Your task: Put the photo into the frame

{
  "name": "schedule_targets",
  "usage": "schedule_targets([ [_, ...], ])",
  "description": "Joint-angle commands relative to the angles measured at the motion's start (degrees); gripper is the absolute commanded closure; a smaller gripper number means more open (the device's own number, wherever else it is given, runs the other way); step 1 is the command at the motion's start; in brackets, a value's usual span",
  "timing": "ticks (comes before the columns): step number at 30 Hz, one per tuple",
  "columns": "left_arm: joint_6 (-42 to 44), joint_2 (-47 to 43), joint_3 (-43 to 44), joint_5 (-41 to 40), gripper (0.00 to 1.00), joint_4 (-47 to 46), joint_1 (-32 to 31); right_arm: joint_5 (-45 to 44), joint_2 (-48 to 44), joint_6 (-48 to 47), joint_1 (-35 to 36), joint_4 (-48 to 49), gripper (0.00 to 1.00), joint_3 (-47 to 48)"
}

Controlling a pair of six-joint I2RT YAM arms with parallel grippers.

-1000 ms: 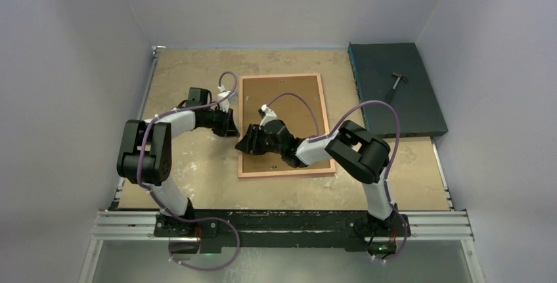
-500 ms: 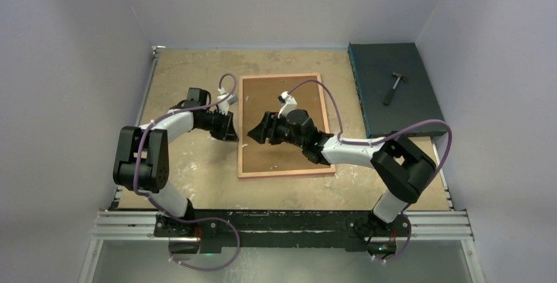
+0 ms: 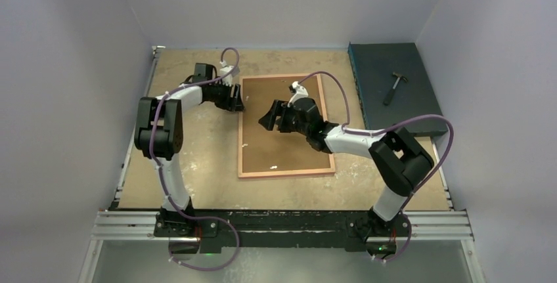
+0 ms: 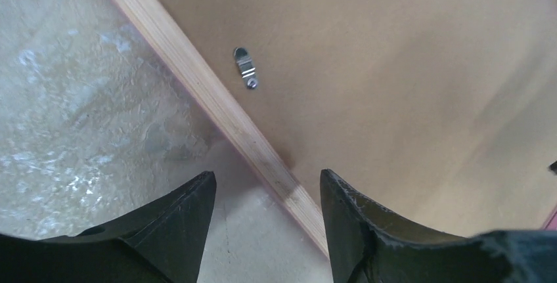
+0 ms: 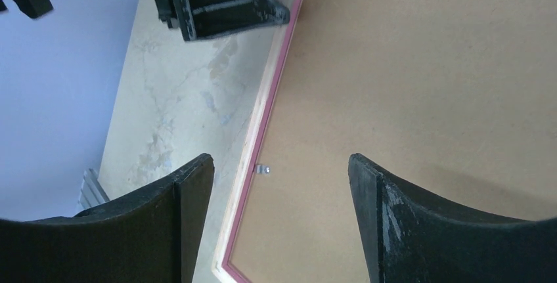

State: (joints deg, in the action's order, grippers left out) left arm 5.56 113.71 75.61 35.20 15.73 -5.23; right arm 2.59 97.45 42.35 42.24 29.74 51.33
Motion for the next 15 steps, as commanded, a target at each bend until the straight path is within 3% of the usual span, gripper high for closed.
schedule_targets([
  [1, -2.73, 1.74, 2.11, 0.29, 0.45, -2.67, 0.66, 0.48, 1.37, -0.54, -2.25, 1.48, 0.22, 2.35],
  [5, -3.12, 2.20, 0.97, 0.26, 0.57, -3.81, 0.95, 2.32, 4.54, -0.30, -4.37, 2.46, 0.22, 4.32],
  [11, -2.53, 3.09, -0.54, 1.98, 0.85, -3.75, 1.34, 4.45, 11.29, -1.45, -5.28, 1.48, 0.22, 11.06],
  [15, -1.67, 1.95, -3.45, 2.55, 0.89, -3.64, 1.34, 6.46, 15.83, -1.65, -5.41, 0.58, 0.23, 16.42],
])
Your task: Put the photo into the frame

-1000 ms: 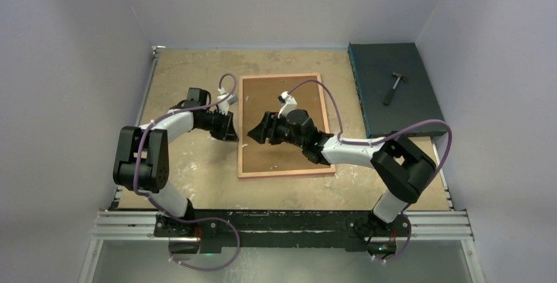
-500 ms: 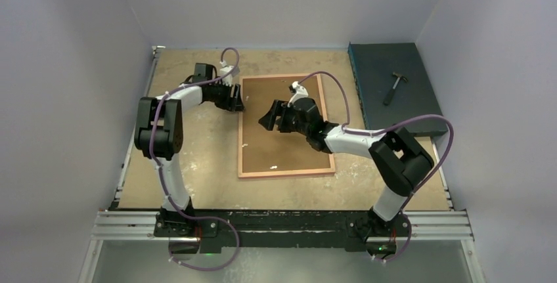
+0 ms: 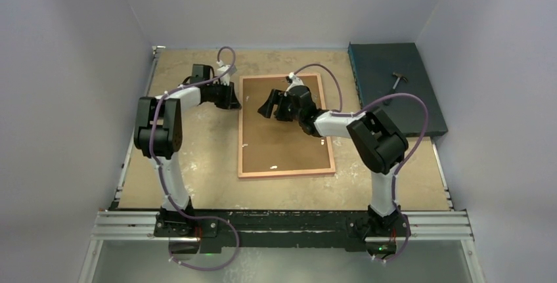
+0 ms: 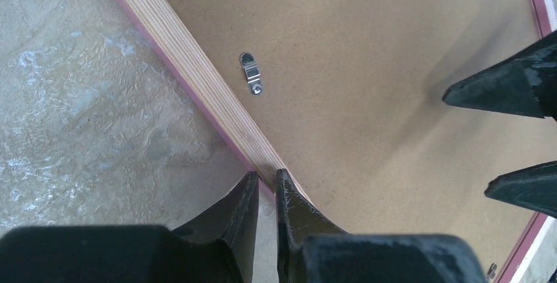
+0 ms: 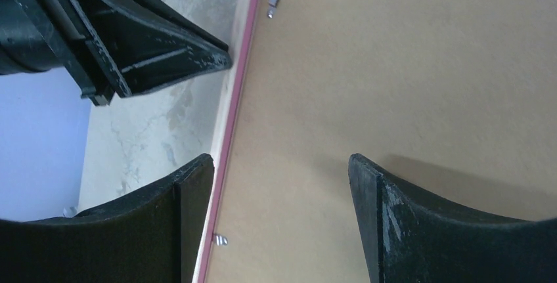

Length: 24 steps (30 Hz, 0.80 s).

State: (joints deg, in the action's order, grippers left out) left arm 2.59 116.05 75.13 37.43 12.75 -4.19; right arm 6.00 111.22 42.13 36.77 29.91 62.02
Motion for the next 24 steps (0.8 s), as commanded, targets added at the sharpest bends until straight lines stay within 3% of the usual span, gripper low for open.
schedule_targets([
  [1, 1.42, -0.94, -3.99, 0.48, 0.90, -0.72, 0.32, 3.80, 3.43, -1.37, 0.05, 0.15, 0.23, 7.12],
  [14, 2.23, -6.18, -16.78, 4.99, 0.91, -2.28, -0.05, 9.64, 15.14, -0.94, -0.08, -2.59, 0.23, 21.12],
  [24, -1.25, -7.40, -21.53, 7.75, 0.92, -6.79, -1.82, 10.30, 22.06, 0.86, -0.20, -5.13, 0.23, 30.26],
])
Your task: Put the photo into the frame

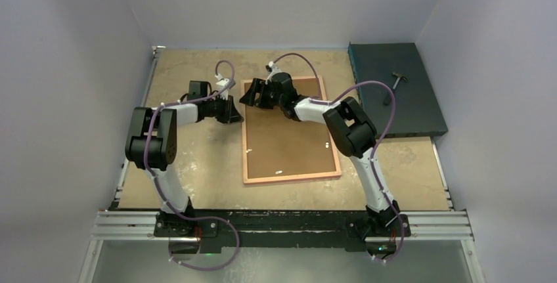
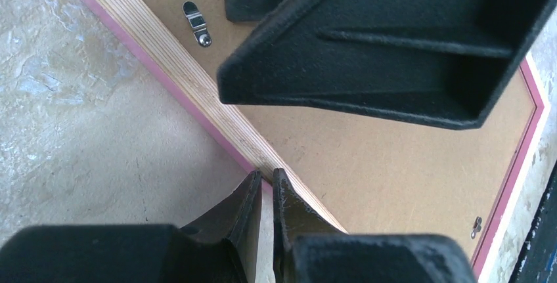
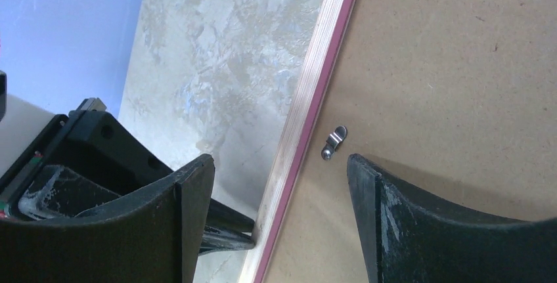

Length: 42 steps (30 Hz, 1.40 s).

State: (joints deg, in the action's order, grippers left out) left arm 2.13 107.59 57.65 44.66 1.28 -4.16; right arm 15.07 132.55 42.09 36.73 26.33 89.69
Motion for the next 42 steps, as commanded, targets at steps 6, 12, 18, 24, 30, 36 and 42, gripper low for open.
schedule_targets([
  [6, -0.81, 0.86, -4.69, 0.71, 0.93, 4.24, -1.86, 0.94, -0.51, 1.95, -0.12, -0.49, 0.23, -0.37],
  [12, -1.56, 1.22, -4.06, 0.90, 0.94, 3.73, -1.81, 2.81, 0.50, 3.45, -0.17, 0.94, 0.24, -0.48],
  [18, -1.43, 1.17, -3.78, 0.86, 0.95, 3.73, -1.81, 2.10, 0.25, 5.48, 0.01, 2.96, 0.24, -2.10],
  [24, -1.53, 1.48, -3.53, 0.80, 0.96, 3.69, -1.86, 2.77, 1.18, 6.50, 0.16, 3.40, 0.25, -1.44],
  [30, -1.25, 1.39, -3.36, 0.81, 0.96, 4.11, -1.87, 2.97, 2.01, 7.31, 0.65, 2.81, 0.25, -0.24],
  [36, -0.87, 1.48, -3.07, 0.80, 0.96, 4.63, -1.81, 2.48, 3.07, 8.32, 1.06, 2.72, 0.25, 0.62],
  [42, -0.64, 1.40, -3.21, 1.04, 0.97, 4.77, -1.87, 1.35, 3.73, 8.61, 1.07, 2.99, 0.25, 1.25],
])
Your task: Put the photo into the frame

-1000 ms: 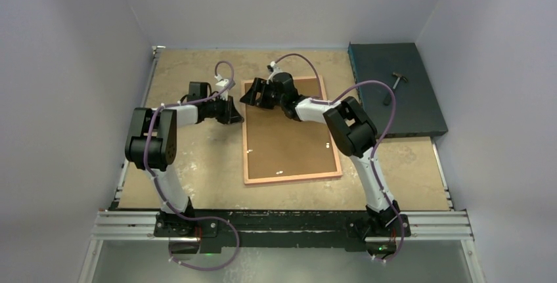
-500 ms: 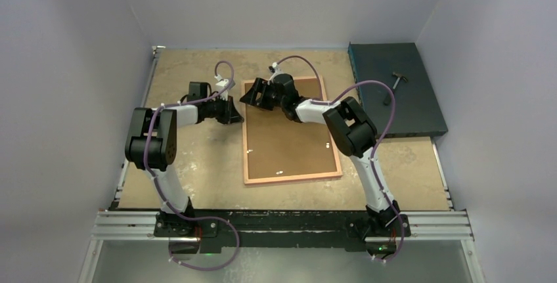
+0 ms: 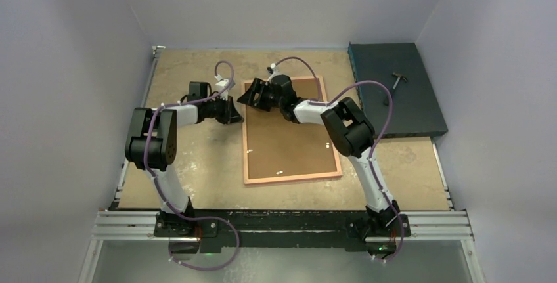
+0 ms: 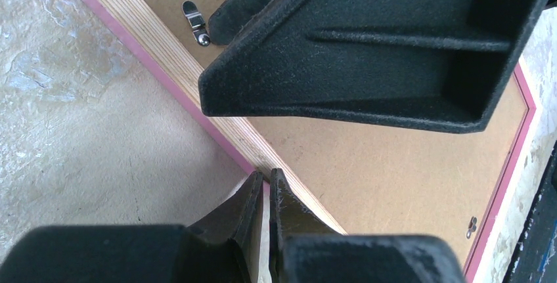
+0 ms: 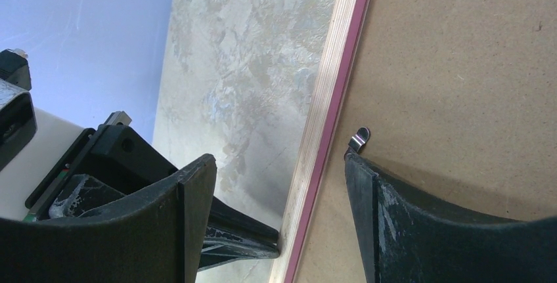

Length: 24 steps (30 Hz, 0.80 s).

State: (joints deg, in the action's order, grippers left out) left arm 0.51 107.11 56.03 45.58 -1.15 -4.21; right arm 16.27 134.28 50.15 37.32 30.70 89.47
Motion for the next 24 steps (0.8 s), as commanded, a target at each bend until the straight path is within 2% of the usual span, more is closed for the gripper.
schedule_targets([
  [1, 0.98, 1.95, -1.56, 0.15, 0.97, 7.19, -1.79, -0.11, 2.16, 0.69, 0.52, -1.35, 0.25, 1.57],
  [19, 1.32, 2.20, -1.40, 0.99, 0.98, 7.61, -1.77, -1.15, 5.86, 1.84, 1.18, -1.68, 0.26, 6.28],
  [24, 2.37, 1.41, -0.28, 0.77, 0.98, 9.94, -1.29, 0.10, 0.86, 0.74, 0.12, -1.59, 0.25, 1.91],
])
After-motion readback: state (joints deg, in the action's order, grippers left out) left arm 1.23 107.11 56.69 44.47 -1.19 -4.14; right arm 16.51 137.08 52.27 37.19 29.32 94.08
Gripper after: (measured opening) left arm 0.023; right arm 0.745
